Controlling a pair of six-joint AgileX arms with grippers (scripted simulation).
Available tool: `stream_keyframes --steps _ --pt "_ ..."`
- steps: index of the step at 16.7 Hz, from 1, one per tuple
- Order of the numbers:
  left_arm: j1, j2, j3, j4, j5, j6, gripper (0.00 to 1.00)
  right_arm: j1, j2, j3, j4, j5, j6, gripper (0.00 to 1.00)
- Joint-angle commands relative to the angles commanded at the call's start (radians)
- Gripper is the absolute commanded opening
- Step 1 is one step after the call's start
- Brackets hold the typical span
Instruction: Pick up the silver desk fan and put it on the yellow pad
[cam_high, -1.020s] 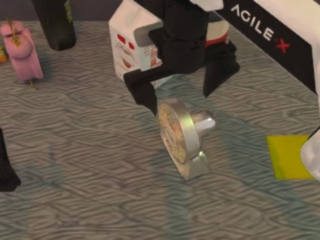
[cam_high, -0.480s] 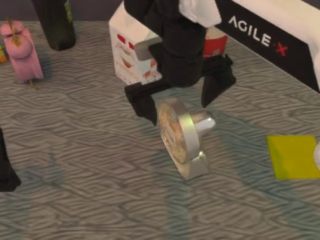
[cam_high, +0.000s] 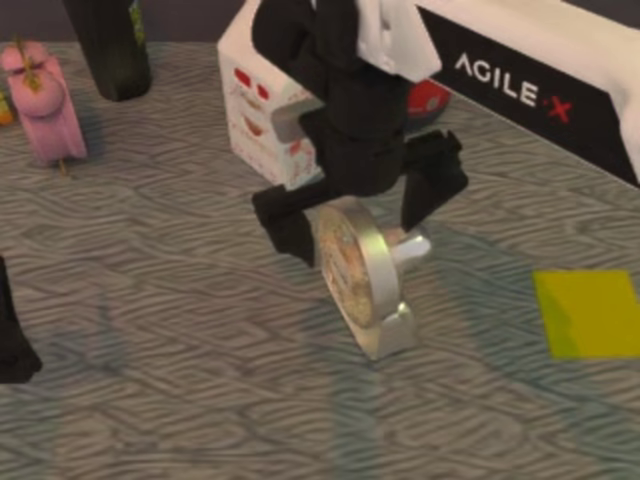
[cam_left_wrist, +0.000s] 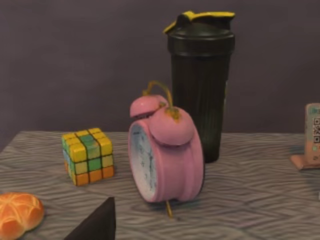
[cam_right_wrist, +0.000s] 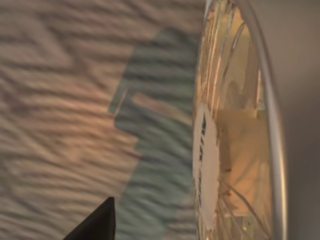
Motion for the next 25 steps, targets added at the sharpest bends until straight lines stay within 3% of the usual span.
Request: stream_keyframes --steps 13,25 --pt "0.0 0.0 0.0 0.0 0.0 0.0 1.0 0.0 0.0 0.0 0.0 0.0 0.0 0.02" --pt "0.0 0.0 0.0 0.0 0.0 0.0 1.0 -0.001 0.014 0.041 -0.035 -0.002 0.002 0.0"
